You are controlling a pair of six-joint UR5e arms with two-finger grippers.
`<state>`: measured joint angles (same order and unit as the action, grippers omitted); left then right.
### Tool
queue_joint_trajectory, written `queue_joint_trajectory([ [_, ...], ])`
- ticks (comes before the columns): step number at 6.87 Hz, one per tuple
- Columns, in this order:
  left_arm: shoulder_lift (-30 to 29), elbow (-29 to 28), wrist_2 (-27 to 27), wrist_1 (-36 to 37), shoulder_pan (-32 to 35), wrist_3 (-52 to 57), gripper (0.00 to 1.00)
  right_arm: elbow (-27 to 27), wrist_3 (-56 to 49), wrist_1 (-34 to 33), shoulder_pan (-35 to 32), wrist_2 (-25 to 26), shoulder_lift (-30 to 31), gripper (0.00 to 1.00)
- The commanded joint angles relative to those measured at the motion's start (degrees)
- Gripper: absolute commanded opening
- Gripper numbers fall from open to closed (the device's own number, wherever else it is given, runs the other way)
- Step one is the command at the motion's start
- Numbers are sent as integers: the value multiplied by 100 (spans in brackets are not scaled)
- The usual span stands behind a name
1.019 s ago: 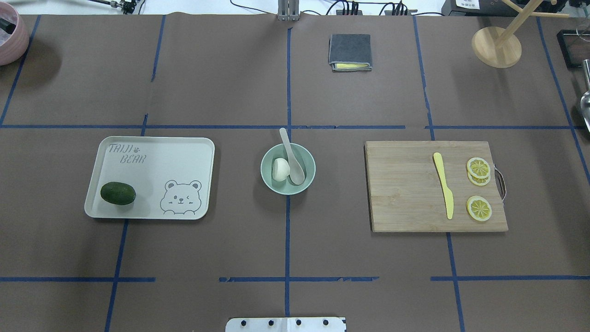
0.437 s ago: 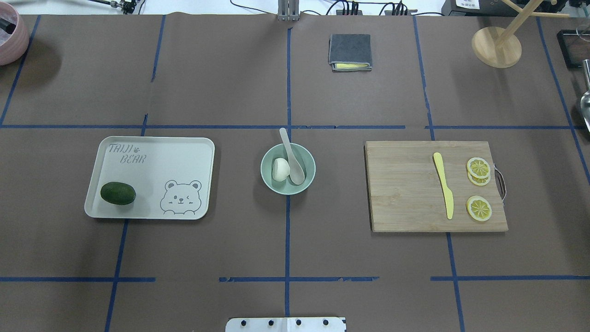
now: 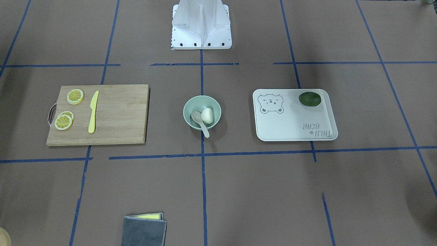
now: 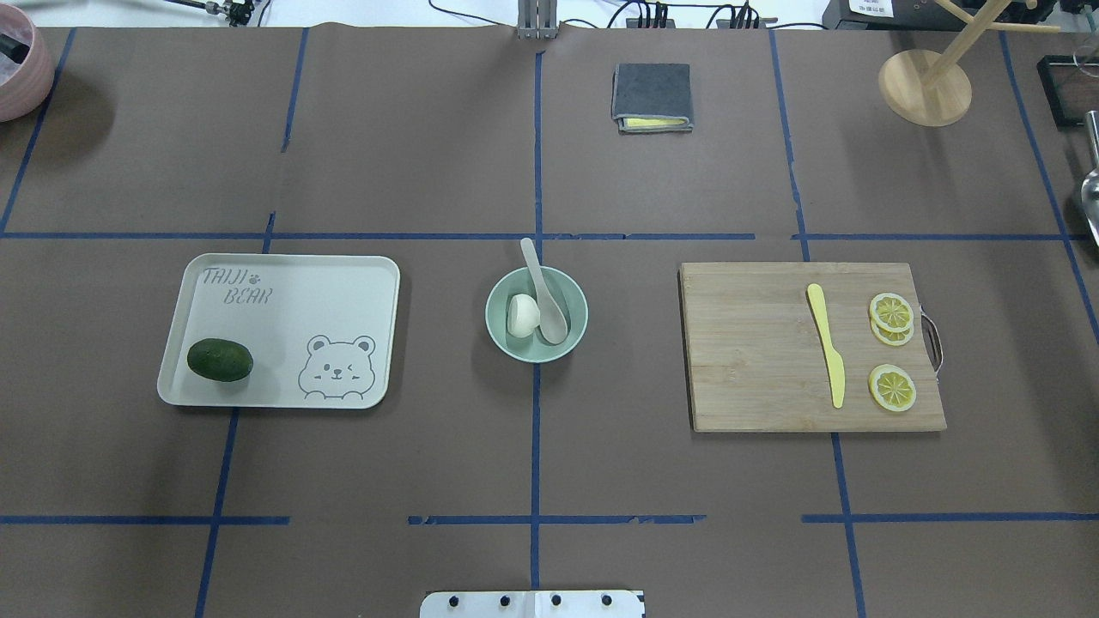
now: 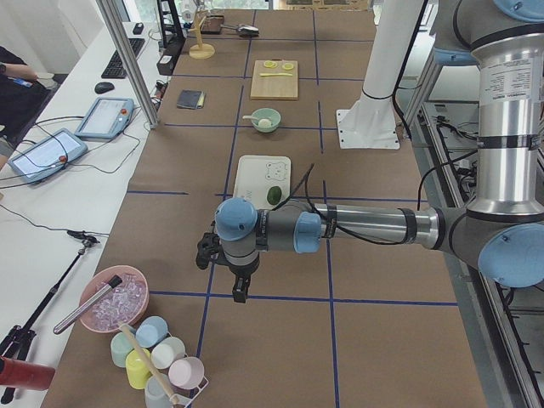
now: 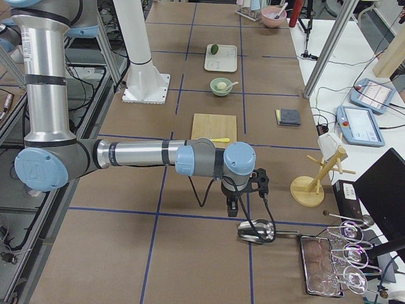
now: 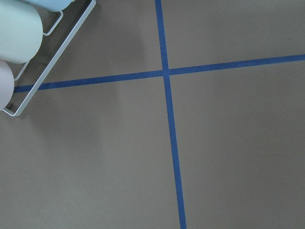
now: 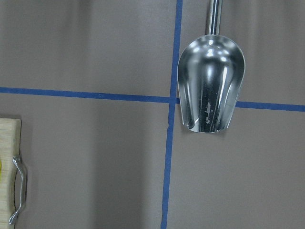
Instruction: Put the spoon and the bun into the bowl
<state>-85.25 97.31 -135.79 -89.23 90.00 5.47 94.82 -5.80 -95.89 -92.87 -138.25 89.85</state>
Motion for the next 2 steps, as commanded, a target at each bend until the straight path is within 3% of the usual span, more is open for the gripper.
queue_joint_trajectory([
  [1,0,-1,0,-6,0,7,100,1,0,0,-3,0,-3,100],
  [2,9,7,0,-6,0,33,100,1,0,0,-3,0,-3,100],
])
